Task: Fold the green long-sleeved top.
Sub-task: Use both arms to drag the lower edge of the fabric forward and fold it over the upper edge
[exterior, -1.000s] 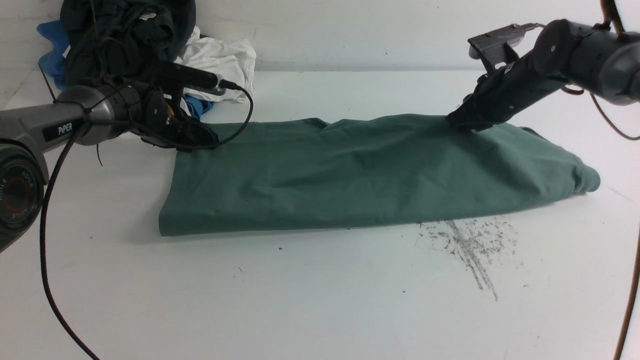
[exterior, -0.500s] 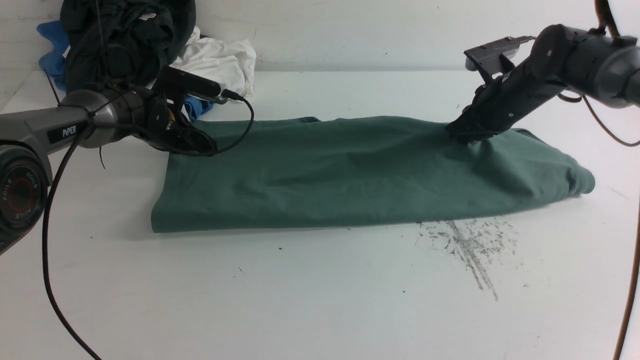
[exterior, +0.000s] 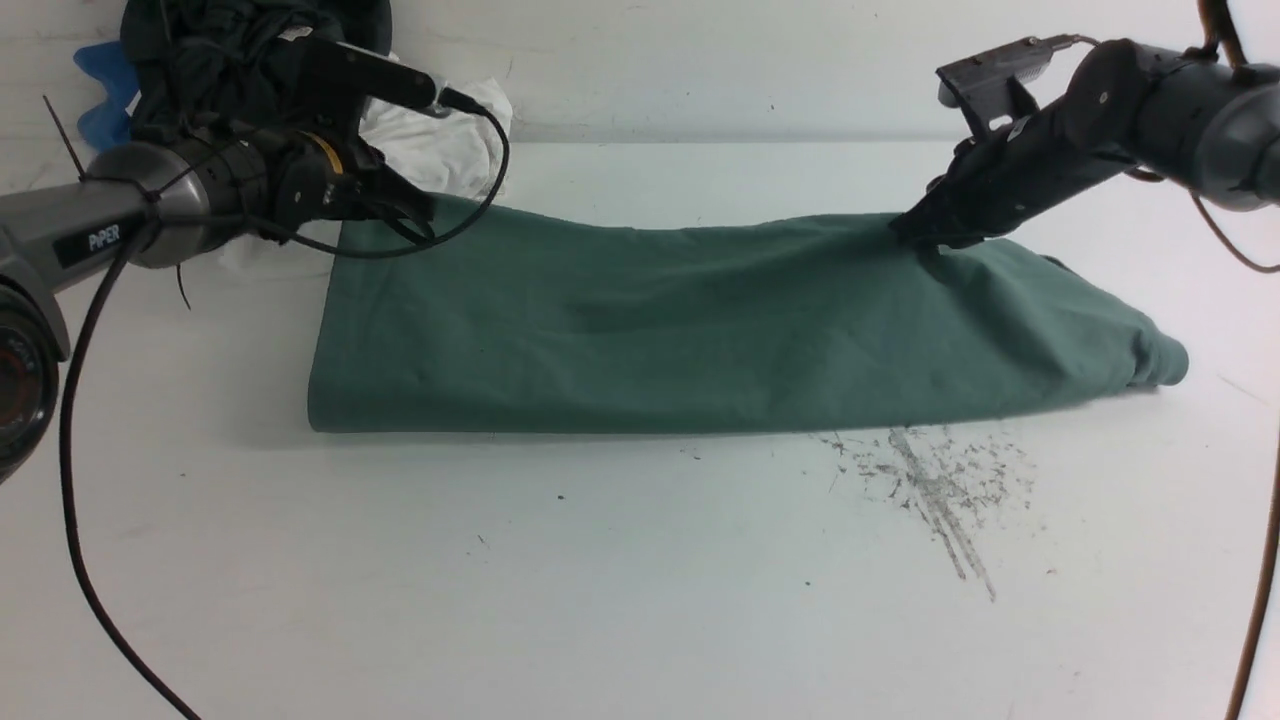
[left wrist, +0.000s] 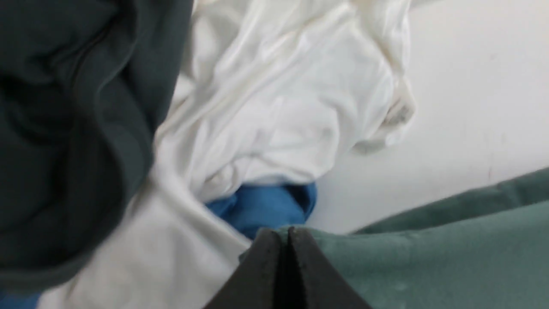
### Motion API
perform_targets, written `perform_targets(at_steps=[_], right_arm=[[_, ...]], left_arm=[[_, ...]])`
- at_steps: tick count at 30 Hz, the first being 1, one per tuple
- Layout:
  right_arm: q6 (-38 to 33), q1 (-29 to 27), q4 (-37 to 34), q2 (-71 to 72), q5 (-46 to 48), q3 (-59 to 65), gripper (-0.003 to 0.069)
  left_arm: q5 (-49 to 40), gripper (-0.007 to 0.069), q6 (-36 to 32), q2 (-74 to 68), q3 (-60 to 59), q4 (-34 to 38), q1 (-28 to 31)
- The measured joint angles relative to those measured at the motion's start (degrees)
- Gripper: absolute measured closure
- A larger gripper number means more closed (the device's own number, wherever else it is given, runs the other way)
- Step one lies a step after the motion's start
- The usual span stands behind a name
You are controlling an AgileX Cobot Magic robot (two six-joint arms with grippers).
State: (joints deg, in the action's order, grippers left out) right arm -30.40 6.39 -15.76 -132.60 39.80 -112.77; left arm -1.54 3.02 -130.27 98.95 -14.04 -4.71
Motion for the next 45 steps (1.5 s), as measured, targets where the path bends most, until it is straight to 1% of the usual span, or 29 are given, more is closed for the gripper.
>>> perform_targets(at_steps=[1,3,5,6,8,10,12,14,16,17,18,19,20,21,22,24,25,26,28,29,30,31,32,33,35,37,41,45], right_arm=[[0.0,0.0,-0.2,-0.2,-0.3,0.0,0.0659],[0.0,0.0,-0.9,-2.9,-3.8,0.0,0.0659],[0.0,0.0,-1.3,-5.3,-6.0,0.1,0.0657],[0.0,0.0,-1.4,-6.0,-6.6,0.1,0.0654],[0.0,0.0,-1.7,-6.7,-8.7,0.0,0.0636],[0.0,0.0,-1.7,-6.7,-9.3,0.0,0.062],[0.0,0.0,-1.7,-6.5,-9.4,0.0,0.0596],[0.0,0.0,-1.7,-6.0,-9.3,0.0,0.0578],[0.0,0.0,-1.1,-4.0,-8.3,0.1,0.0557],[0.0,0.0,-0.7,-2.5,-7.7,0.2,0.0545],[0.0,0.0,-0.7,-2.5,-7.7,0.2,0.0543],[0.0,0.0,-0.2,-0.9,-7.0,0.2,0.053],[0.1,0.0,0.4,2.1,-5.6,0.2,0.051],[0.3,0.0,0.7,4.3,-3.9,0.1,0.0489],[0.7,0.0,0.7,5.8,-2.4,0.0,0.0478],[1.9,0.0,0.8,8.8,2.9,-0.1,0.0463],[2.1,0.0,0.9,9.2,4.2,-0.1,0.0461],[3.0,0.0,0.9,10.1,8.3,-0.2,0.0459],[4.1,0.0,1.6,10.1,15.8,-0.2,0.0467],[4.3,0.0,2.1,9.3,19.9,0.0,0.0482],[4.3,0.0,2.4,9.2,20.5,0.1,0.0485],[4.5,-0.1,2.9,8.1,23.0,0.3,0.0499],[5.0,-0.4,3.7,6.1,25.3,0.8,0.0534],[5.1,-0.5,3.8,5.9,25.7,0.9,0.0544],[6.4,-2.1,5.4,2.6,27.3,1.4,0.061],[7.8,-3.7,5.8,1.1,27.3,1.4,0.0651],[10.1,-7.3,5.7,0.1,27.0,1.4,0.0671],[10.3,-8.6,4.1,0.0,27.8,1.4,0.0673]], left_arm=[[0.5,0.0629,0.0,-0.3,0.0,0.0,0.0],[5.9,0.0629,0.0,-3.8,0.0,-0.1,0.0],[8.2,0.0621,0.0,-7.0,0.2,-0.1,0.0],[8.0,0.0611,0.0,-8.3,0.4,0.0,0.0],[8.2,0.0561,0.0,-9.7,1.6,0.5,0.0],[6.7,0.0502,0.0,-9.7,2.6,0.9,0.1],[4.6,0.0402,0.0,-9.7,3.9,1.2,0.1],[2.3,0.033,0.0,-9.2,5.2,1.2,0.1],[-2.0,0.0246,0.2,-7.3,7.2,1.2,0.1],[-4.0,0.0227,0.2,-6.2,7.9,1.4,0.0],[-4.5,0.0223,0.2,-6.0,8.1,1.4,0.0],[-7.4,0.0208,0.5,-4.5,9.2,1.5,-0.2],[-12.1,0.0199,0.6,-2.2,10.5,1.9,-0.4],[-17.9,0.0202,0.6,0.3,11.6,3.1,-0.6],[-21.4,0.0212,0.6,1.6,11.9,3.7,-0.8],[-31.1,0.0262,-0.3,4.4,12.5,6.7,-1.2],[-32.0,0.0268,-0.6,4.6,12.5,7.4,-1.3],[-38.9,0.0321,-1.7,5.7,12.5,9.6,-1.6],[-47.9,0.041,-4.9,5.8,12.5,13.3,-2.4],[-52.5,0.0456,-7.5,5.4,12.5,15.4,-3.1],[-53.1,0.0474,-8.0,5.2,12.4,15.7,-3.2],[-55.3,0.051,-10.4,4.7,12.0,17.1,-3.8],[-57.9,0.0573,-13.5,3.9,10.7,18.6,-4.6],[-58.3,0.0579,-14.2,3.7,10.5,18.8,-4.7],[-59.1,0.0623,-16.6,2.7,7.5,19.7,-5.5],[-58.8,0.063,-17.0,2.4,5.7,19.4,-5.6],[-56.3,0.0632,-17.0,2.9,3.3,19.2,-5.6],[-55.1,0.0632,-17.1,3.5,2.2,19.2,-5.6]])
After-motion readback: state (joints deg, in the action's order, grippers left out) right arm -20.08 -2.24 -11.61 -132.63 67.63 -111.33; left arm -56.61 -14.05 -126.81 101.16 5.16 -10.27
